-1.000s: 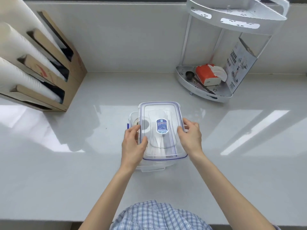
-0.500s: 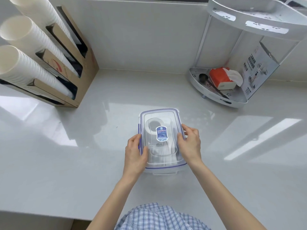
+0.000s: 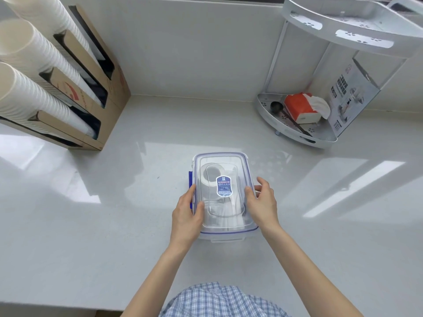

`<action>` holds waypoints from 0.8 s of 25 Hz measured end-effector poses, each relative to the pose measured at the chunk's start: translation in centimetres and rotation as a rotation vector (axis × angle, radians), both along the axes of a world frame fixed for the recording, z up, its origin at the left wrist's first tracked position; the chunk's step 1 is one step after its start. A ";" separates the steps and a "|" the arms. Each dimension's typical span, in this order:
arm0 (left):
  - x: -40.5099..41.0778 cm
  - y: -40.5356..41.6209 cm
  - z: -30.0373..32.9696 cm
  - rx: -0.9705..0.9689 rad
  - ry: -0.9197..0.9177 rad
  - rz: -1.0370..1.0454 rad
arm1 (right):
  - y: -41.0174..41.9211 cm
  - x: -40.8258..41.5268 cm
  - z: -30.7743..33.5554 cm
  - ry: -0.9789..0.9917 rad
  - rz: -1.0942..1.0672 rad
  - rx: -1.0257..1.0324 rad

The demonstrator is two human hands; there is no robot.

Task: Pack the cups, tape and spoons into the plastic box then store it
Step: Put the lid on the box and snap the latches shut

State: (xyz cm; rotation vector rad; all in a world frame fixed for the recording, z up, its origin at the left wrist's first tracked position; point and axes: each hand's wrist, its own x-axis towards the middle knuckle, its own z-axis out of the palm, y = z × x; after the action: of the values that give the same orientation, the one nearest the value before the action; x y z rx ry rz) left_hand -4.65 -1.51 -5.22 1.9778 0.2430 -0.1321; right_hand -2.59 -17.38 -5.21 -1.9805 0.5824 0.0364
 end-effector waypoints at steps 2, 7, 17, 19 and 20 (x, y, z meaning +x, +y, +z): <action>0.2 0.1 -0.1 -0.010 0.006 0.002 | 0.0 0.0 -0.1 0.018 0.011 -0.001; 0.5 -0.1 -0.4 0.000 0.017 0.011 | -0.2 0.2 0.0 0.031 0.024 -0.011; 1.3 0.0 -0.8 -0.071 0.015 0.094 | -1.1 -0.1 -0.1 0.063 -0.020 0.296; 1.3 -0.2 -0.8 -0.069 0.010 0.098 | -0.9 -0.3 -0.4 0.067 -0.055 0.267; 1.3 -0.2 -0.8 -0.067 0.009 0.094 | -0.8 -0.4 -0.5 0.084 -0.061 0.261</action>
State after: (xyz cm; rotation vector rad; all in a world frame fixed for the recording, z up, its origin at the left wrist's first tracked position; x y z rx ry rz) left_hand -3.35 -1.69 -6.05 1.8956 0.3326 -0.0870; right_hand -2.99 -18.13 -5.70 -1.7132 0.6575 0.1509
